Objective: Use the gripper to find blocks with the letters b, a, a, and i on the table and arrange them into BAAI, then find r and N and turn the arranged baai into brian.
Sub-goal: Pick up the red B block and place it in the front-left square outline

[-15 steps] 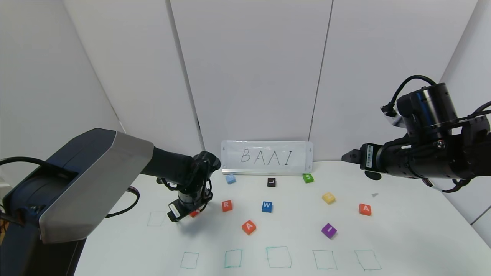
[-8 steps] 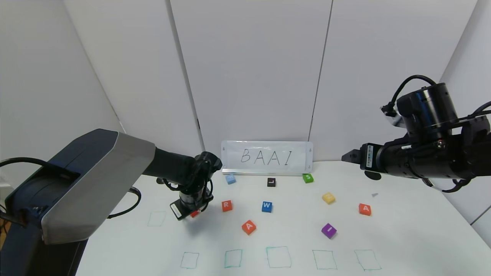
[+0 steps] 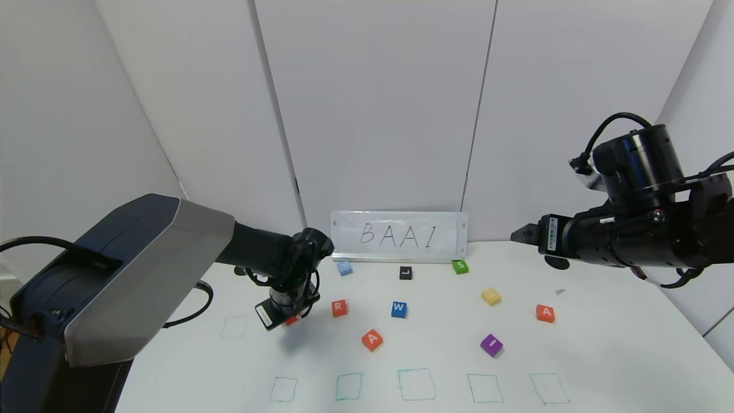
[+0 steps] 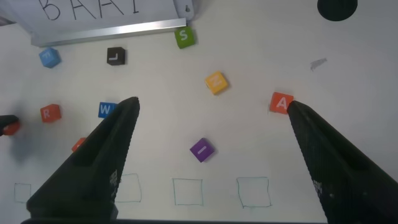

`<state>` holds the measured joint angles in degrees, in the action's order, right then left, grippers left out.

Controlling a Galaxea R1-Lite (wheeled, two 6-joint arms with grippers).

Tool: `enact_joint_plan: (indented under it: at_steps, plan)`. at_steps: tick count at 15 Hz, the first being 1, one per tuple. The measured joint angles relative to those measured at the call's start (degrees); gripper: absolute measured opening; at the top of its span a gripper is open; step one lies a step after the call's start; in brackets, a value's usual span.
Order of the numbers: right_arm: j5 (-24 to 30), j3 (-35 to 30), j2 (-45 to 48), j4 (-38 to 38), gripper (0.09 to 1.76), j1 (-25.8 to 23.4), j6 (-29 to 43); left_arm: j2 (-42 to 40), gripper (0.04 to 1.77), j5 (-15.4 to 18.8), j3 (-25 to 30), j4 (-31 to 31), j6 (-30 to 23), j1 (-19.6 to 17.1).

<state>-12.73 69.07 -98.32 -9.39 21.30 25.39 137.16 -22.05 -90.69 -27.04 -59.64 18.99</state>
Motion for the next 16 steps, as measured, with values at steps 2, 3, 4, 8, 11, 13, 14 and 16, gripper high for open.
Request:
enact_joint_plan:
  at_steps: [2,3,4,8,11,13,14,16]
  plan:
    - [0.00,0.06,0.00,-0.02,1.71,-0.02,0.02,0.00,0.52,0.00,-0.18,-0.11,-0.02,0.05]
    - [0.04,0.09,-0.02,-0.02,1.71,-0.05,0.02,-0.05,0.52,0.02,-0.35,-0.41,0.00,0.07]
    - [0.04,0.11,0.00,-0.02,1.71,-0.05,0.00,-0.11,0.52,0.02,-0.46,-0.79,0.07,0.07]
    - [0.11,0.30,0.11,-0.02,1.71,-0.46,0.00,-1.24,0.52,-0.22,-0.44,-1.51,0.73,0.13]
    - [0.17,0.41,0.17,-0.02,1.71,-0.85,0.00,-3.00,0.52,-0.20,-0.18,-2.90,0.99,0.24]
    - [0.17,0.44,0.17,0.00,1.71,-0.85,0.00,-4.46,0.52,-0.09,-0.18,-5.52,1.07,0.44]
    - [0.17,0.44,0.20,0.00,1.71,-0.85,0.02,-5.46,0.52,-0.06,-0.05,-6.19,1.32,0.73]
    - [0.17,0.44,0.20,-0.02,1.71,-0.85,0.00,-7.69,0.52,-0.04,0.91,-6.92,3.08,1.06]
